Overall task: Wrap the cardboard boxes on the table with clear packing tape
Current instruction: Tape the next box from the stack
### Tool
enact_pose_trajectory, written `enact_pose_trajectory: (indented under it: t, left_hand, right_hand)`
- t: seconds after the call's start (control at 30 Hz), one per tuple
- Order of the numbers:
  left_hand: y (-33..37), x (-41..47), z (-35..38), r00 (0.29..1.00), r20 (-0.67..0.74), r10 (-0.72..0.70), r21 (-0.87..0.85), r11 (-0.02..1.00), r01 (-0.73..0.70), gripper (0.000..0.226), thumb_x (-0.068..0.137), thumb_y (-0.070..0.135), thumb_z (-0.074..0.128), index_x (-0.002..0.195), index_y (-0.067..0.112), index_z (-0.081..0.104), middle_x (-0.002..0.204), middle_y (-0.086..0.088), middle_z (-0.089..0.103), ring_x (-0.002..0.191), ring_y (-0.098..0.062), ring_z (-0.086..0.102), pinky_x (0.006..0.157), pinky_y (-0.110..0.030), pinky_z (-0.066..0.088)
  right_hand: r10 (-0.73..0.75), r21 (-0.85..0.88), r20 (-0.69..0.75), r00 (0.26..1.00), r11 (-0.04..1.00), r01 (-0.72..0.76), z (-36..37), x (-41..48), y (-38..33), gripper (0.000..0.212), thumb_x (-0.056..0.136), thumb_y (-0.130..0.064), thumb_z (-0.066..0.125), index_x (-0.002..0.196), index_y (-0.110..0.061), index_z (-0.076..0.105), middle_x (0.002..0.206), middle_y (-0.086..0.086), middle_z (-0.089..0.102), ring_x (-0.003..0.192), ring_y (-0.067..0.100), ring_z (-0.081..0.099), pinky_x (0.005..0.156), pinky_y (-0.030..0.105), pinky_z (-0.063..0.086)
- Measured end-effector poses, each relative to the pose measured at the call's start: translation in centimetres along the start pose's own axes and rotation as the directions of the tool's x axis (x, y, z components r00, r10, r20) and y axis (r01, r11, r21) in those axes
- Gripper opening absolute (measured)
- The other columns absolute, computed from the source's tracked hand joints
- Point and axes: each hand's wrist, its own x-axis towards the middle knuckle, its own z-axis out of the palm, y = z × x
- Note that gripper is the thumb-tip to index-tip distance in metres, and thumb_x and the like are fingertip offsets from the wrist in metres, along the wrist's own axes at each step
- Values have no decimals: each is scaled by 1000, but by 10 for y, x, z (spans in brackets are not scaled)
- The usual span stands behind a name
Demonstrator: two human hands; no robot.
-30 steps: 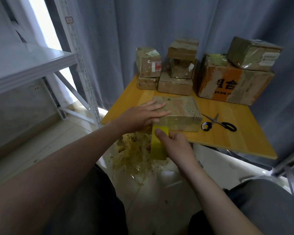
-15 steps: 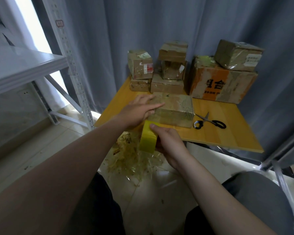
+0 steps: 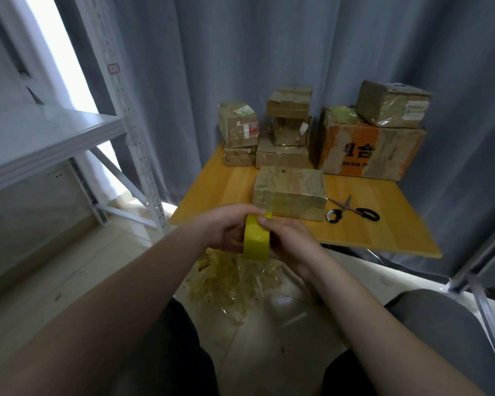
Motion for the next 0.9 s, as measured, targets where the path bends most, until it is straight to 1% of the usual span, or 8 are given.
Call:
enact_pose_trajectory:
  t: [0.07,0.2,0.33,0.4,0.5,0.67,0.77,0.9]
  left_hand:
    - [3,-2,6,996,84,-36,-157,986,49,22,95,25,60,109,10,70,103,-11,75,97,-30,71,102,-44,53]
    - [9,3,8,995,90,-34,-240,969,55,20,98,18,53,106,12,69,86,-5,78,69,-21,75,85,-40,54]
    - [12,6,8,997,43,-60,-291,954,70,31,99,20,58,126,7,65,91,-7,79,68,-21,75,87,-43,57]
    - [14,8,12,997,51,-61,-283,956,73,27,100,18,56,122,4,66,90,-8,79,67,-21,75,85,-43,57]
    - [17,8,16,996,54,-64,-258,963,76,21,100,15,54,108,2,69,85,-7,78,68,-20,73,85,-41,56]
    - [25,11,19,998,12,-65,-251,966,66,24,99,14,54,111,-2,68,92,-12,78,72,-23,73,81,-40,58]
    - [26,11,21,997,11,-81,-262,962,81,26,99,14,55,116,-3,66,94,-14,78,72,-23,73,80,-38,58]
    - [24,10,20,997,7,-78,-282,956,77,27,100,14,55,118,-4,64,98,-15,78,79,-24,73,85,-38,58]
  right_hand:
    - [24,-109,-23,999,994,-27,-13,-4,-7,38,98,-41,68,98,-5,78,94,19,78,85,33,74,82,45,62]
    - [-164,-399,-252,954,916,52,-59,-4,-35,34,104,-42,58,92,-15,74,80,8,77,71,27,71,61,36,59]
    - [-375,-682,-516,770,723,-105,-125,21,-34,28,98,-47,59,101,-19,63,107,3,68,106,30,62,87,41,51]
    - [-223,-698,-557,800,648,-305,-148,36,-20,55,93,-59,59,124,-13,56,136,14,52,129,39,45,104,47,40]
    - [-72,-691,-591,804,560,-457,-160,46,-11,91,84,-71,66,145,-9,39,150,16,37,140,39,32,110,48,37]
    - [-41,-676,-608,793,550,-490,-168,49,-22,91,84,-65,69,147,-11,31,151,13,30,143,37,28,114,51,37]
    - [-6,-676,-604,797,534,-509,-164,49,-24,96,80,-83,57,145,-13,42,150,10,26,143,37,25,112,54,37]
    - [32,-709,-585,810,465,-530,-157,49,-23,91,65,-87,68,126,-20,57,139,6,29,136,33,29,103,50,43]
